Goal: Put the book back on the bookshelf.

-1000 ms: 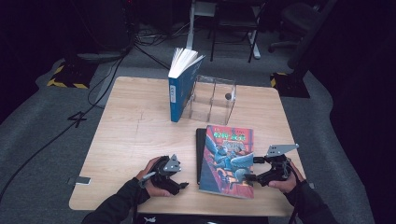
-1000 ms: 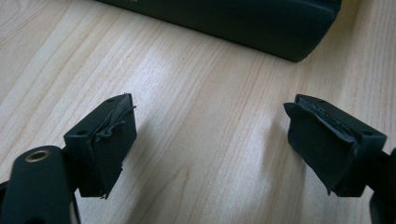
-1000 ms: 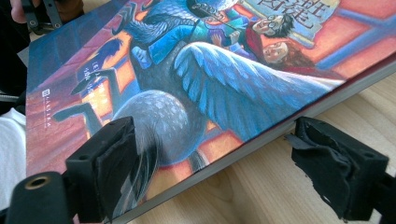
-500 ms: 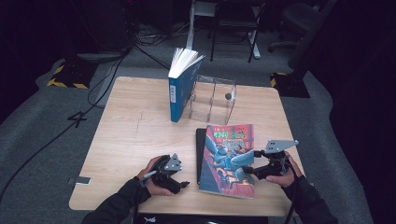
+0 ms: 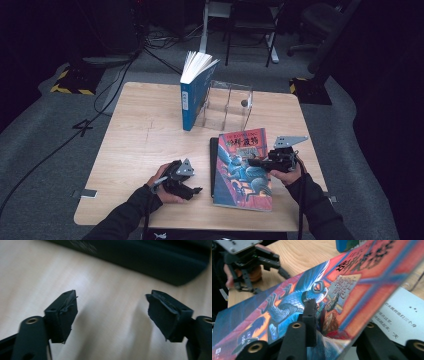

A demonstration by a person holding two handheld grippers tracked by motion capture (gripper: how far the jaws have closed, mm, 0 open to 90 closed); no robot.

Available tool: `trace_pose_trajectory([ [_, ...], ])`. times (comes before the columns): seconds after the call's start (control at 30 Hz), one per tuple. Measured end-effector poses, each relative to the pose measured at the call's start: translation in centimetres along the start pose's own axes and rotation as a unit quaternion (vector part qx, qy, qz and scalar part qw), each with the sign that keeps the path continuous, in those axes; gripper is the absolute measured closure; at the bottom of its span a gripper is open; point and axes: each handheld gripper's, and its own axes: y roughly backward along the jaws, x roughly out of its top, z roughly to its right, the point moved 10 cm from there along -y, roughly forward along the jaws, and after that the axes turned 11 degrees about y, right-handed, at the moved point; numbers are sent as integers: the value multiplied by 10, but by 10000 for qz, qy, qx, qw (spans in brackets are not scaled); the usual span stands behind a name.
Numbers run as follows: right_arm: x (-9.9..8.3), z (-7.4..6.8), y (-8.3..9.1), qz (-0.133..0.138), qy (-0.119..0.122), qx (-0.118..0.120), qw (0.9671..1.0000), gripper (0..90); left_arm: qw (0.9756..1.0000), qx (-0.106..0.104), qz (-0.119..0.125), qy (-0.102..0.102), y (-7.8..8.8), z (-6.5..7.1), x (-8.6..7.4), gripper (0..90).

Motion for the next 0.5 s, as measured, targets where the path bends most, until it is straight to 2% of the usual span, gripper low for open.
trace_pose_trajectory([
  [0.03, 2, 0, -1, 15, 26, 3, 10000, 728, 9999, 73, 84, -23, 1, -5, 7, 298],
  [0.07, 2, 0, -1, 15, 26, 3, 10000, 728, 9999, 73, 84, -23, 1, -5, 7, 299],
  [0.13, 5, -1, -6, 22, 135, -41, 9999, 747, 9997, 47, 199, 122, 2, -15, 17, 301],
  [0.2, 8, -2, -12, -3, 282, -96, 9996, 755, 9992, 124, 285, 255, -2, -26, 26, 309],
  [0.27, 12, -4, -17, -23, 460, -166, 9988, 759, 9990, 259, 289, 217, -8, -37, 35, 335],
  [0.3, 13, -4, -20, -25, 497, -175, 9986, 760, 9989, 342, 250, 199, -12, -42, 39, 341],
  [0.37, 15, -5, -23, 12, 541, -174, 9984, 760, 9983, 384, 351, 255, -16, -49, 47, 356],
  [0.43, 16, -5, -24, 37, 574, -186, 9982, 760, 9982, 458, 311, 223, -19, -53, 49, 376],
  [0.5, 17, -5, -25, 77, 589, -182, 9981, 760, 9977, 375, 388, 400, -23, -59, 54, 376],
])
